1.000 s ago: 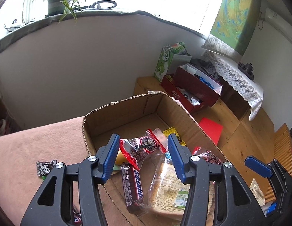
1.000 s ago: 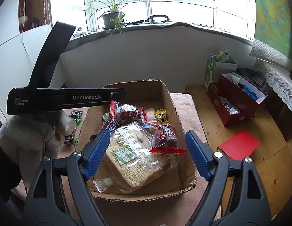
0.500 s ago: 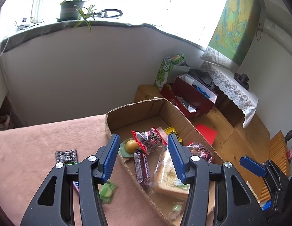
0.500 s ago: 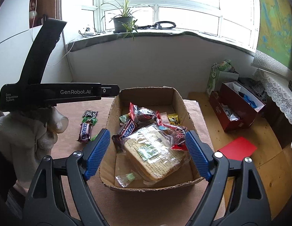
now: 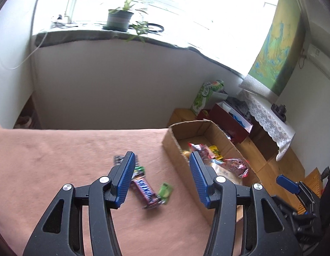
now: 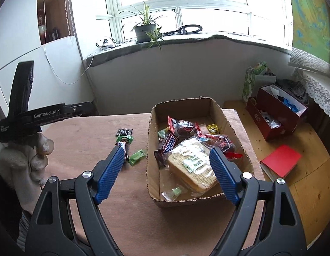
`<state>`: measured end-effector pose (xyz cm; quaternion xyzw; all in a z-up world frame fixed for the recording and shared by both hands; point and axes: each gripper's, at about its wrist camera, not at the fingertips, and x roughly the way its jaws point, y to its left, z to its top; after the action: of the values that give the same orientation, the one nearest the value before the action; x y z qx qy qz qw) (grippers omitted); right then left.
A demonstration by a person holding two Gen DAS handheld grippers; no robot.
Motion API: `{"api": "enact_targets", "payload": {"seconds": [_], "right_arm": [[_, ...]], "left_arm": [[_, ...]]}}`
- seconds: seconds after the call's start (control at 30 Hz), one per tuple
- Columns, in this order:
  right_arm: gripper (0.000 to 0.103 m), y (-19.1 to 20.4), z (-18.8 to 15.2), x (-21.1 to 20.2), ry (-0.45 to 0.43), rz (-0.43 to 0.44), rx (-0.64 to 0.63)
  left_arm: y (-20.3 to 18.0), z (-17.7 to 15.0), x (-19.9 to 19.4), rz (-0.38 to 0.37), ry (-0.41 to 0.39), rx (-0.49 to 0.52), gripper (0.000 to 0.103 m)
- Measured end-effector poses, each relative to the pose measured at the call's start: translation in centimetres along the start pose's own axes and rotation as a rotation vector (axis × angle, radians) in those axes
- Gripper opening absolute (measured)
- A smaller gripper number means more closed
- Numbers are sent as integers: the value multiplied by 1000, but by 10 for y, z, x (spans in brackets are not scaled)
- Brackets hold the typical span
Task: Organize snacks
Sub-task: 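Move both grippers back toward the remaining snacks on the table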
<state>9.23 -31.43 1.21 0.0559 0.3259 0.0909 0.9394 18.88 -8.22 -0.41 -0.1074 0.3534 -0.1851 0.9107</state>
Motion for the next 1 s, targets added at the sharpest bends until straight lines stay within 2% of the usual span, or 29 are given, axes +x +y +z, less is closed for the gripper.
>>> {"api": "enact_targets", "payload": {"seconds": [0.2,0.43,0.7,0.77,0.83,0.87,0.93,1.0], "right_arm": [[85,13,-8,-4,11,77,47],[85,55,-23,5,36,178,11],[84,93,-28,38,85,225,-26],[78,101,-25,49,106,242,-13],[65,108,-16,61,128,253,-12],[62,111,-10,69,139,246,-17],[49,114,6,89,176,256,-11],[41,112,21,113,224,260,4]], "left_arm": [[35,-14,-24,43,-15,-50,52],[71,-16,-44,80,-36,-101,52],[102,17,-73,149,-132,-84,52],[108,26,-72,161,-138,-80,52],[111,29,-67,161,-138,-73,52],[112,29,-65,154,-137,-73,52],[112,23,-59,132,-130,-76,52],[113,14,-54,113,-119,-76,52]]}}
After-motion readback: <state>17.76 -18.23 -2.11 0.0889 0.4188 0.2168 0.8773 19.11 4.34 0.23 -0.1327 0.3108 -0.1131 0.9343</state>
